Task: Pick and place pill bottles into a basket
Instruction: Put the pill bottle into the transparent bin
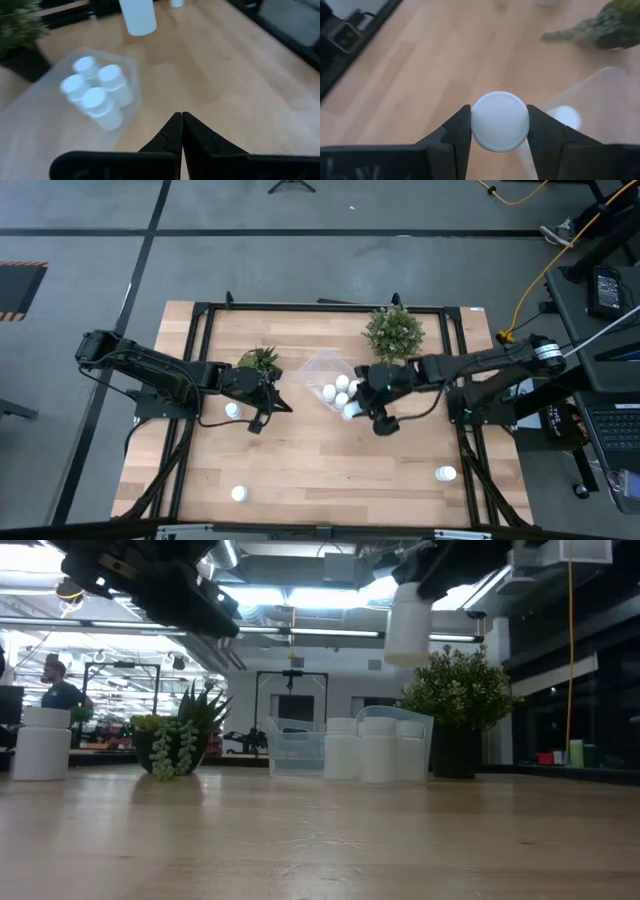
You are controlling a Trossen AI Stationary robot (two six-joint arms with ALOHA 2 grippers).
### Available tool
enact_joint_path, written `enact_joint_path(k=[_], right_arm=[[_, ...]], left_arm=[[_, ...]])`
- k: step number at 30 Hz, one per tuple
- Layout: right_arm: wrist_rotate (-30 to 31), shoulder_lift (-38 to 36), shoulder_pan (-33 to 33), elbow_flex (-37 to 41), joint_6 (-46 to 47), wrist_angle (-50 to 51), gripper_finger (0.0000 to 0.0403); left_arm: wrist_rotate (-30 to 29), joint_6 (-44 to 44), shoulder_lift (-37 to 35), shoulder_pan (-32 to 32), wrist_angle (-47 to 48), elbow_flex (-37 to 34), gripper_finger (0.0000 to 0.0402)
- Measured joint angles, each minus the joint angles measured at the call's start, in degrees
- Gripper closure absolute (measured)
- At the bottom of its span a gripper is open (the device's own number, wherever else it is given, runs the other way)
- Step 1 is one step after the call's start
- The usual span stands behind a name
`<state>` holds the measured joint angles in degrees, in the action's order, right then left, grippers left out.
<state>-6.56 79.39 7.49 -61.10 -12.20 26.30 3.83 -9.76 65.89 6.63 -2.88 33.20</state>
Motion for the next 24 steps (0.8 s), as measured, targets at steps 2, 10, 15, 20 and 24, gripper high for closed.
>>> enact_joint_path(k=[2, 10, 15, 20, 24], right_arm=[[-0.1, 0.0, -2.2, 0.0, -2.0, -0.7, 0.0253], [-1.1, 1.2, -10.1, -0.4, -6.3, -2.5, 0.0253], [-1.2, 5.1, -12.9, -5.6, -7.0, 1.2, 0.0253], [-1.2, 9.4, -16.3, -12.0, -9.3, 5.9, 0.0253], [-1.1, 12.2, -18.7, -15.8, -9.5, 7.2, 0.0253]], left_arm=[[-3.0, 0.0, 0.0, 0.0, 0.0, 0.0, 0.0399], [-10.3, 0.0, 0.0, 0.0, 0.1, 0.0, 0.0395], [-10.4, 0.0, 0.0, 0.0, 0.1, 0.0, 0.0399], [-10.4, -4.5, 0.0, 0.0, 0.0, 0.0, 0.0397], [-10.4, -6.7, 0.0, 0.0, 0.0, 0.0, 0.0394]])
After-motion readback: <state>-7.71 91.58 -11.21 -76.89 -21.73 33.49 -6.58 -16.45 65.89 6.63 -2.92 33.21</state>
